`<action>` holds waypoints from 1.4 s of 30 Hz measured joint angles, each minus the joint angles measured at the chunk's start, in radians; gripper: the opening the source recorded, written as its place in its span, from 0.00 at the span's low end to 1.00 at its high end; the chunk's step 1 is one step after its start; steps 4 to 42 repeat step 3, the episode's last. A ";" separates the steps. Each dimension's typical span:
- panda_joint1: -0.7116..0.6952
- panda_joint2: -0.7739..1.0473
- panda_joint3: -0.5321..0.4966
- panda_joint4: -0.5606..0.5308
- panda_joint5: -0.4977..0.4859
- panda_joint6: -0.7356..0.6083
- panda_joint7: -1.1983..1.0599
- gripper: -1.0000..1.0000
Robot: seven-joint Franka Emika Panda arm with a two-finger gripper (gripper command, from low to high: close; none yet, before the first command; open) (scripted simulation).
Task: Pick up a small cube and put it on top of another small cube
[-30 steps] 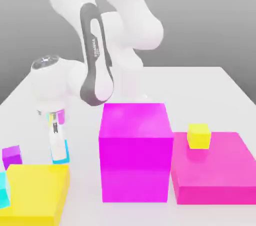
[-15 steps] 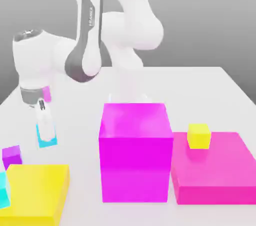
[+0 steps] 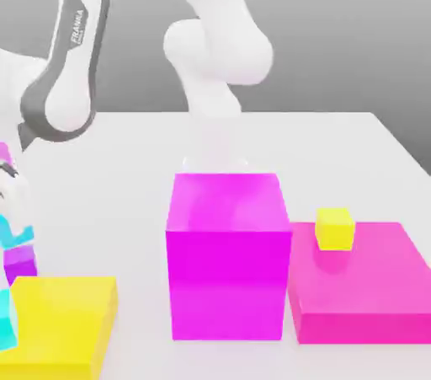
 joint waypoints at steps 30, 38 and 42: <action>0.000 0.000 0.000 0.000 0.000 0.000 0.000 1.00; 0.000 0.000 0.000 0.000 0.000 0.000 0.000 1.00; 0.000 0.000 0.000 0.000 0.000 0.000 0.000 1.00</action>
